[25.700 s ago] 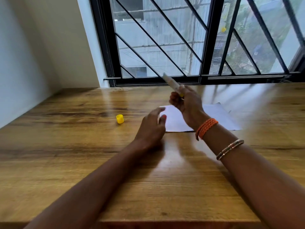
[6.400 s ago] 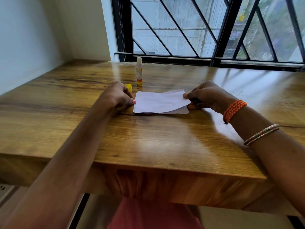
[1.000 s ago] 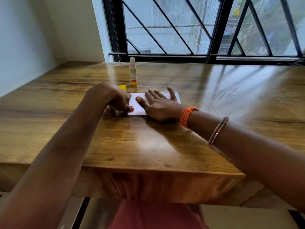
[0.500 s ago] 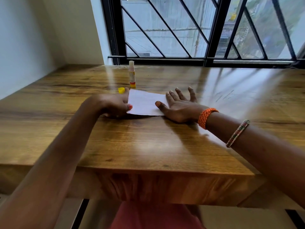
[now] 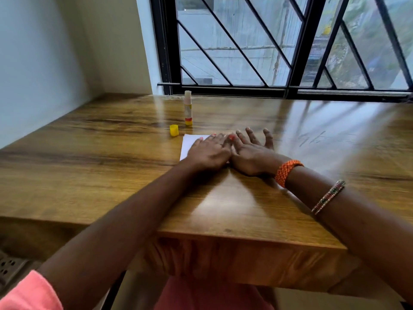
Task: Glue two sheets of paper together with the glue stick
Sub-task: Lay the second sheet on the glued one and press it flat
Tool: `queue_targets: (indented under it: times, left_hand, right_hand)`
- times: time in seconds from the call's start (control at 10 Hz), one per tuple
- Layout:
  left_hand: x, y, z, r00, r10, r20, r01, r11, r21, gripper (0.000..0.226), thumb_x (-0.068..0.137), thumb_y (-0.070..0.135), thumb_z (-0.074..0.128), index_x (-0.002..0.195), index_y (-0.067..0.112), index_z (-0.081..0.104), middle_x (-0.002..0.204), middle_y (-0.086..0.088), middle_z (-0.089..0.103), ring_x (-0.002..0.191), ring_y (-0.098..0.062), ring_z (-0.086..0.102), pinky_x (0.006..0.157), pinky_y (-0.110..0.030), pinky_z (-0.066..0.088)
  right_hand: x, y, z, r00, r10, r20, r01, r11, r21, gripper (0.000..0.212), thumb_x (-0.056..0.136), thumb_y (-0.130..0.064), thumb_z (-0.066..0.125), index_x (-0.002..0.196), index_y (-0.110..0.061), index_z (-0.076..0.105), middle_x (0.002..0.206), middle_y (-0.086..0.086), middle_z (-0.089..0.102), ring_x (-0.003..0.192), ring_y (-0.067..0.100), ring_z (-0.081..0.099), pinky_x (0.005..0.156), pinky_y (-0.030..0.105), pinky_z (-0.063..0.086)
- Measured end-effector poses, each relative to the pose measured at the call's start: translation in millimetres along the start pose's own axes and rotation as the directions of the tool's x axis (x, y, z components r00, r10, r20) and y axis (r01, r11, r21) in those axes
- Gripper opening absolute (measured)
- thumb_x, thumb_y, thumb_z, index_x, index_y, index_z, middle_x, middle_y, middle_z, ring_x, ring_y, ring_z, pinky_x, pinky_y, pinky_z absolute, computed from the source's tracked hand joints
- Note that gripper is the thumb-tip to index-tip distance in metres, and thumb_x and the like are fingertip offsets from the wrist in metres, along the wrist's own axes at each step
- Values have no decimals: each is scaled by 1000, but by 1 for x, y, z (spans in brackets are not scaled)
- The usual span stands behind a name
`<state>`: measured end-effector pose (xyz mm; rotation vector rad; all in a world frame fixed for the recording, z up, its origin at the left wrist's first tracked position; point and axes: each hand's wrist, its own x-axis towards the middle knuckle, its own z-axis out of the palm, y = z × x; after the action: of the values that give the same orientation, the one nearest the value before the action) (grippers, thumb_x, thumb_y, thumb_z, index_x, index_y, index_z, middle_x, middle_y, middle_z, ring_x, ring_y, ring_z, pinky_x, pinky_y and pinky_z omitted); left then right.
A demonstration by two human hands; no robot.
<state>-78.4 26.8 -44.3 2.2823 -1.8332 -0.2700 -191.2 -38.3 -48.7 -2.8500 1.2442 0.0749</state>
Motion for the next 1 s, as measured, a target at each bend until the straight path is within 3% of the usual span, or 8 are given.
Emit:
queue_targets:
  times: [0.1,0.4,0.7,0.8,1.0]
  left_hand:
    - [-2,-21,6,989,-91,-113,94,995,16,54,97,43,12,148,26,11,159,7,7,145,-10,5,116,-35,0]
    - [-11,-35,6,950,-272,-153,285,956,74,59,96,41,11,149,15,3,159,1,1,146,-13,1,116,-33,-1]
    - [-12,-32,5,941,-296,-162,314,945,96,60,96,41,11,149,14,3,159,-1,2,146,-15,1,117,-36,-1]
    - [-13,-31,5,941,-294,-164,311,946,89,60,96,41,12,149,14,4,159,-1,2,146,-15,2,117,-36,-1]
    - [-12,-32,4,947,-276,-166,292,953,80,60,96,40,14,149,13,5,159,-3,4,146,-16,2,117,-37,0]
  right_hand:
    - [-3,4,0,1000,8,-16,-9,1000,-17,65,97,-50,6,151,-14,-2,161,1,-6,146,18,-17,110,51,-24]
    - [-13,12,0,1000,16,-17,-16,1000,-14,66,97,-52,5,151,-16,-3,161,0,-6,146,18,-19,108,50,-27]
    - [-80,4,11,992,-40,-116,42,999,13,70,91,-59,3,151,-23,-2,159,0,-17,137,16,-37,100,44,-35]
    - [-85,-7,10,990,-10,-140,14,1000,27,67,94,-56,7,151,-23,5,160,2,-15,138,18,-35,104,47,-31]
    - [-71,-46,4,978,-164,-126,175,981,88,59,96,-52,11,151,-30,10,161,1,-7,142,19,-29,99,44,-30]
